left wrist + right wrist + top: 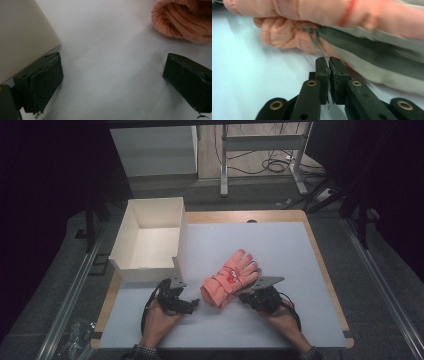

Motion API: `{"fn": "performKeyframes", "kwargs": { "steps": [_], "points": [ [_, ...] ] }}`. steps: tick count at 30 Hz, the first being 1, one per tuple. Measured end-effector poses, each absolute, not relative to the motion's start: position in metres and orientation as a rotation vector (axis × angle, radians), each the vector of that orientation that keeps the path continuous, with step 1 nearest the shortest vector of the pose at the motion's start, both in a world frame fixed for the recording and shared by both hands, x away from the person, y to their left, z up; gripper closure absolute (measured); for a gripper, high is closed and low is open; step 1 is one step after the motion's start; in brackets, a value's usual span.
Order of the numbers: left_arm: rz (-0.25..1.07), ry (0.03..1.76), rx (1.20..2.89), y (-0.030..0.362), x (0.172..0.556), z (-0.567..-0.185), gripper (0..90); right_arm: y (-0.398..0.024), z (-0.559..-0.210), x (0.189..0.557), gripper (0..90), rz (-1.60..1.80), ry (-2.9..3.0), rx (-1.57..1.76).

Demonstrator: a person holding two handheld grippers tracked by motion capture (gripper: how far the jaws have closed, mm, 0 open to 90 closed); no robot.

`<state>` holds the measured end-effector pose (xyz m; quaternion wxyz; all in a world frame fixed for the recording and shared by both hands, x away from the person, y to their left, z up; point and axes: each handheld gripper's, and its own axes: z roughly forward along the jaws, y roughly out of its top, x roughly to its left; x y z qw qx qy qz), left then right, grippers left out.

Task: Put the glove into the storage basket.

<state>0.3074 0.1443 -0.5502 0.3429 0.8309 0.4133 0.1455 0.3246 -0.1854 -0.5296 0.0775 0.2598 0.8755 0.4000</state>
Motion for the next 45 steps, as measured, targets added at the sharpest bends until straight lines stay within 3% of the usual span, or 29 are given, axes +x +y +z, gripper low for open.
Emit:
{"fn": "performKeyframes", "kwargs": {
  "steps": [8,17,23,35,45],
  "points": [
    [0.375,1.076,2.159,0.144,0.307,-0.55,2.6,-0.22,-0.526,0.327,74.5,1.183,2.527,0.87],
    [0.302,1.047,2.155,0.143,0.306,-0.543,0.8,-0.244,-0.528,0.332,56.0,1.108,2.435,0.942],
    [0.267,1.034,2.141,0.146,0.303,-0.531,0.4,-0.259,-0.528,0.339,42.4,1.057,2.39,0.992],
    [0.253,0.986,2.164,0.145,0.303,-0.498,0.0,-0.27,-0.529,0.347,24.6,0.968,2.33,1.064],
    [0.241,0.925,2.177,0.127,0.31,-0.47,0.0,-0.272,-0.531,0.35,19.7,0.967,2.323,1.104]
  ]
}}
